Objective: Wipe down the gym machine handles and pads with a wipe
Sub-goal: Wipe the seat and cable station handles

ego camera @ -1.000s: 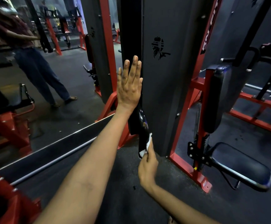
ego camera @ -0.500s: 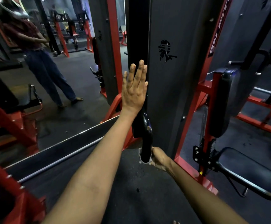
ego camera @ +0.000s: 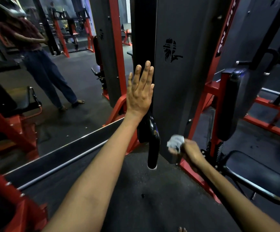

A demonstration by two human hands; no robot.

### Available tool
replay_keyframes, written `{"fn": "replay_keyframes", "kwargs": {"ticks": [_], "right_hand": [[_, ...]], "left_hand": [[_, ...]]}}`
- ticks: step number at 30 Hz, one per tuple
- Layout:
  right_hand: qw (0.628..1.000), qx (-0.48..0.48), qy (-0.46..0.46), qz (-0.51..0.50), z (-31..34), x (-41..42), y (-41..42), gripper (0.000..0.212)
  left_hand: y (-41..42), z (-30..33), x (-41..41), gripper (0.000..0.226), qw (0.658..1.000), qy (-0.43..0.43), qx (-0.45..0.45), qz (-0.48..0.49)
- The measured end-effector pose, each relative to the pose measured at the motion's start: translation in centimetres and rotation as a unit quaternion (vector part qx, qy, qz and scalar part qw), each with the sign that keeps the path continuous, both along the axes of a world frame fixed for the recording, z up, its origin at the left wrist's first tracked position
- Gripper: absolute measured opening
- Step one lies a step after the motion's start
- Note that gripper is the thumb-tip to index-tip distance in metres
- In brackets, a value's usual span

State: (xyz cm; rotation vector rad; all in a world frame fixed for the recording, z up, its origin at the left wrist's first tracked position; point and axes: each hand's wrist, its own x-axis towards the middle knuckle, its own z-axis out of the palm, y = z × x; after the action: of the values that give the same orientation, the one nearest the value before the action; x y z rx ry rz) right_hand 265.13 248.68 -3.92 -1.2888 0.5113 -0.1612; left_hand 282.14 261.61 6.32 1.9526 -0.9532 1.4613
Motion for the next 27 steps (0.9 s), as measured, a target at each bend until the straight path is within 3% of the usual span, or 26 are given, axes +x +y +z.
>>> {"fn": "replay_keyframes", "kwargs": {"ticks": [2, 4, 6, 10, 13, 14, 15, 18, 19, 24, 27], "right_hand": [[0.975, -0.193, -0.105, -0.019, 3.9, 0.6, 1.0, 0.017], [0.877, -0.416, -0.238, -0.018, 6.6, 1.3, 2.8, 0.028], [0.758, -0.57, -0.306, 0.081, 7.0, 2.7, 3.9, 0.038], [0.627, -0.682, -0.333, 0.176, 5.0, 2.5, 3.9, 0.038], [0.496, -0.744, -0.378, 0.239, 2.8, 0.2, 2.6, 0.035], [0.479, -0.745, -0.389, 0.254, 2.8, -0.3, 2.1, 0.034], [0.493, -0.731, -0.4, 0.251, 3.3, -0.2, 1.7, 0.034], [0.592, -0.683, -0.388, 0.18, 7.0, 2.2, 2.6, 0.037], [0.602, -0.688, -0.37, 0.166, 8.1, 3.3, 3.3, 0.038], [0.603, -0.706, -0.326, 0.177, 6.9, 4.6, 4.7, 0.03], [0.575, -0.72, -0.347, 0.176, 5.1, 3.4, 4.0, 0.024]], "left_hand": [[0.0, 0.0, 0.1, 0.072, 1.0, -0.002, 0.004, -0.018], [0.2, 0.0, 0.2, 0.072, 0.999, -0.009, 0.017, -0.032], [0.8, 0.2, 0.5, 0.071, 0.998, -0.018, 0.041, -0.036], [2.3, 0.2, 1.0, 0.076, 0.993, -0.046, 0.106, -0.028], [2.6, 0.2, 1.0, 0.077, 0.991, -0.047, 0.125, -0.016], [2.6, 0.1, 1.0, 0.078, 0.991, -0.046, 0.125, -0.018], [2.5, 0.0, 1.1, 0.078, 0.991, -0.046, 0.124, -0.023], [2.5, 0.0, 1.5, 0.079, 0.989, -0.059, 0.128, -0.038], [2.6, 0.1, 1.6, 0.079, 0.988, -0.066, 0.133, -0.038], [3.0, 0.1, 1.8, 0.081, 0.984, -0.074, 0.158, -0.019], [3.1, 0.0, 1.5, 0.08, 0.986, -0.051, 0.159, -0.013]]}}
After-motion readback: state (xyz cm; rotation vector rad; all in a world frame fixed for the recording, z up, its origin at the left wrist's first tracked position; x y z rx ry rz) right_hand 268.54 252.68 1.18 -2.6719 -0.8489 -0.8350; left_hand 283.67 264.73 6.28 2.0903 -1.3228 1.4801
